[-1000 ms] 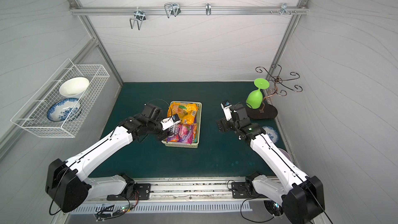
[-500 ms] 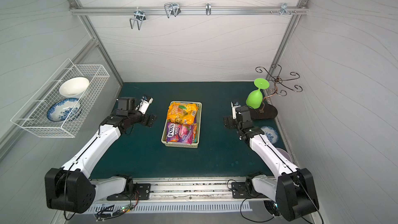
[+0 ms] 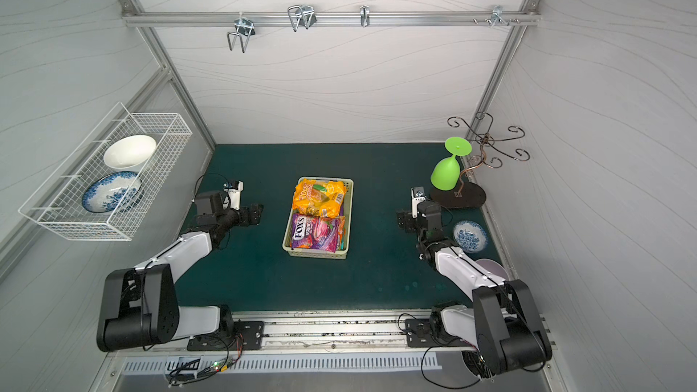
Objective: Put the candies in the basket
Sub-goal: Reset both arms
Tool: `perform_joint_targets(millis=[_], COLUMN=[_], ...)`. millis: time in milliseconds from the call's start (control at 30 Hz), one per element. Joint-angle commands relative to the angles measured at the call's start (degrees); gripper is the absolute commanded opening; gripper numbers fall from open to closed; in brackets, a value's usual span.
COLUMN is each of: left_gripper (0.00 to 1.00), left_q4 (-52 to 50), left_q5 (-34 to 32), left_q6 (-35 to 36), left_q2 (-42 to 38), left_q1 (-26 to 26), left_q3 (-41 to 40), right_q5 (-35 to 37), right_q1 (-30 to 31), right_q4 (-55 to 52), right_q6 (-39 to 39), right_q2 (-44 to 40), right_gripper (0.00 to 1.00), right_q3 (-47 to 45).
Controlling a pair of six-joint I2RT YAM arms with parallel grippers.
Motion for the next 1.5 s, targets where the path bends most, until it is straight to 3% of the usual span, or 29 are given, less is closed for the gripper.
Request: perform_joint_targets(millis=[0,133,300,633,900,1133,1467], left_gripper=[0.98,0.98,0.98,0.98,0.99,0.99,0.98], left_q4=[16.39,20.01,12.1,38.26,50.94,39.7,38.47], left_q5=[-1.58,-2.17,-2.46,-1.07,-9.62,-15.41,-17.63], left_q6=[-4.78,-5.72,-6.01,-9.51,-8.68,-8.82,-8.11], left_q2=[0.48,0.18,-0.13,3.78,11.89,11.32,11.35], left_q1=[0.67,0.67,0.72,0.56,-2.6,-4.33,-5.48], left_q3=[-0.6,-1.98,-1.38,-13.05,-15.73,-10.66,-9.9], right_q5=[-0.31,-2.29,-4.3,-5.95,-8.21,-8.31,-8.41], right_q1=[-1.71,-3.47,-5.24,-6.63,-8.15,-8.14,-8.24], right_q4=[9.69,16.4,22.0,26.4,24.5,24.56,24.6], right_q6=[1.14,1.44,1.78,2.35,3.42,3.36,3.37], right_q2=[2.19,6.55,10.43,20.15,20.25,20.13,20.21], right_gripper=[0.99,0.99,0.99,0.99,0.99,0.99,0.99], right_q3=[-1.8,-2.94,-2.34,-0.14,0.91,0.82,0.82])
